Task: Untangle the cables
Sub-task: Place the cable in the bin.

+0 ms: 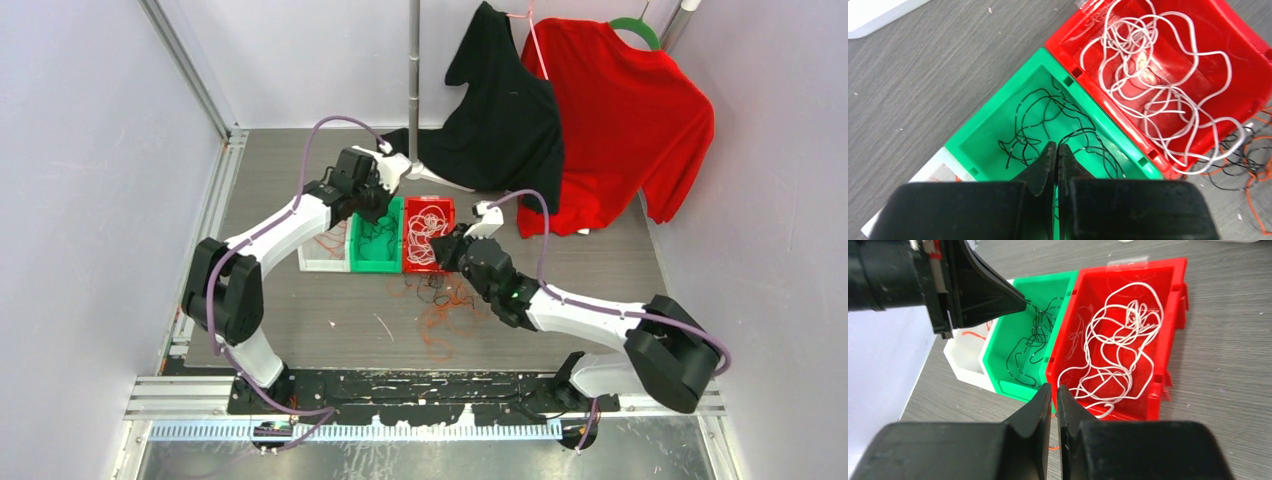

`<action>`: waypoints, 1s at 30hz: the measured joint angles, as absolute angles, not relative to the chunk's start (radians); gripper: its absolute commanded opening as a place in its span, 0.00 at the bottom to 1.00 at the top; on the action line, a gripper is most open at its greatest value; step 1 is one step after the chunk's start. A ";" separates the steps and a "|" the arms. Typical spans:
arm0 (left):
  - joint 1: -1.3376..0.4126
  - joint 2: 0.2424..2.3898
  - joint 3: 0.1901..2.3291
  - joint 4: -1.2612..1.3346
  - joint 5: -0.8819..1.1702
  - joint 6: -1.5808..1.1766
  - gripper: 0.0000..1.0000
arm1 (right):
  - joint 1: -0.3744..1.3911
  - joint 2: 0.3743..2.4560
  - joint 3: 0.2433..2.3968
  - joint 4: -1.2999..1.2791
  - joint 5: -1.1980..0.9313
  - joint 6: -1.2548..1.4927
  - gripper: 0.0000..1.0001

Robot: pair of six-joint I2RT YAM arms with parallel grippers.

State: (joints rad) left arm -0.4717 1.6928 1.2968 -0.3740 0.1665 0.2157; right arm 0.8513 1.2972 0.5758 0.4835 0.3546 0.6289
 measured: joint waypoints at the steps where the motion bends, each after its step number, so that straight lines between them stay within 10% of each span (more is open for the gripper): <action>1: -0.473 1.695 1.294 -0.366 0.156 0.225 0.00 | 0.849 1.275 0.564 0.484 0.364 0.630 0.15; 19: -0.483 1.884 1.282 -0.297 0.142 0.291 0.00 | 0.835 1.126 0.469 0.430 0.445 0.630 0.15; 30: -0.430 1.871 1.423 -0.483 0.260 0.314 0.45 | 0.792 1.018 0.463 0.329 0.424 0.647 0.24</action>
